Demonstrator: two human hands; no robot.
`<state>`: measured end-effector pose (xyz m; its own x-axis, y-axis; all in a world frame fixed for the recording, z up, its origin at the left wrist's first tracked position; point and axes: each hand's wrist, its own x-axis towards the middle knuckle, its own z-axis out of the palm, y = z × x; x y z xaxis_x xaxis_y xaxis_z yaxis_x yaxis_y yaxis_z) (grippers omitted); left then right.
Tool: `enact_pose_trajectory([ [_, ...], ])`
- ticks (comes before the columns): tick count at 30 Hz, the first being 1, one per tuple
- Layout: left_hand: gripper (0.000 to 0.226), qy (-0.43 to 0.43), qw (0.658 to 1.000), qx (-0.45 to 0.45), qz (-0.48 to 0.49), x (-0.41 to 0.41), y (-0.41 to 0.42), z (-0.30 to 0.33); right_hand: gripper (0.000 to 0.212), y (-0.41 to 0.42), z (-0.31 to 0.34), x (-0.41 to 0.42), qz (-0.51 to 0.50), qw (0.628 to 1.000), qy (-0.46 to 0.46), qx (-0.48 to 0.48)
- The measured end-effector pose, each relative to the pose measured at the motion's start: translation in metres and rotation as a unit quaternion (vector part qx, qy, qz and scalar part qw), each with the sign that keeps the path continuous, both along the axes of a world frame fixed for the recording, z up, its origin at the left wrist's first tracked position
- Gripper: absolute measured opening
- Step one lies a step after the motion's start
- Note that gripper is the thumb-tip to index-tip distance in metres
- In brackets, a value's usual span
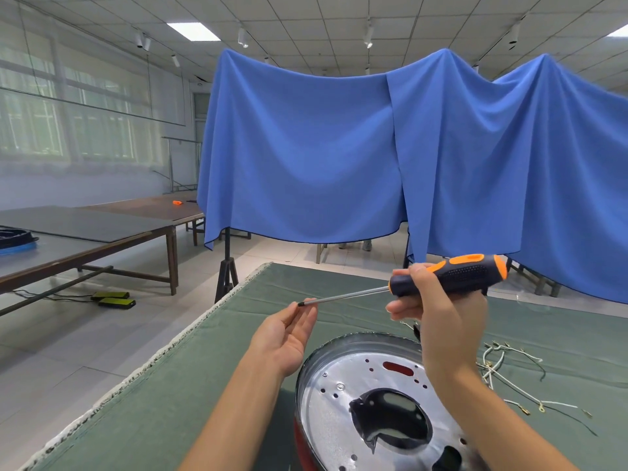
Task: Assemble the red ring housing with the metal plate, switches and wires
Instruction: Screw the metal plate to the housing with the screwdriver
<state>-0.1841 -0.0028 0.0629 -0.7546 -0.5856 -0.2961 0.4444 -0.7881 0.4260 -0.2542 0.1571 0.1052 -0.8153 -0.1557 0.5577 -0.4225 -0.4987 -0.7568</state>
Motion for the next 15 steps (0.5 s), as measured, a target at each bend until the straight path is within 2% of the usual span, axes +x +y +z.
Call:
enact_pose_trajectory([
  [9, 0.016, 0.007, 1.0, -0.006, -0.014, -0.002, 0.011, 0.003, 0.012, 0.012, 0.003, -0.013, 0.021, 0.999, -0.024, 0.026],
  [15, 0.031, 0.004, 0.993, -0.086, -0.076, -0.001, 0.028, 0.01, 0.023, 0.028, 0.011, -0.009, 0.003, 1.0, 0.005, 0.013],
])
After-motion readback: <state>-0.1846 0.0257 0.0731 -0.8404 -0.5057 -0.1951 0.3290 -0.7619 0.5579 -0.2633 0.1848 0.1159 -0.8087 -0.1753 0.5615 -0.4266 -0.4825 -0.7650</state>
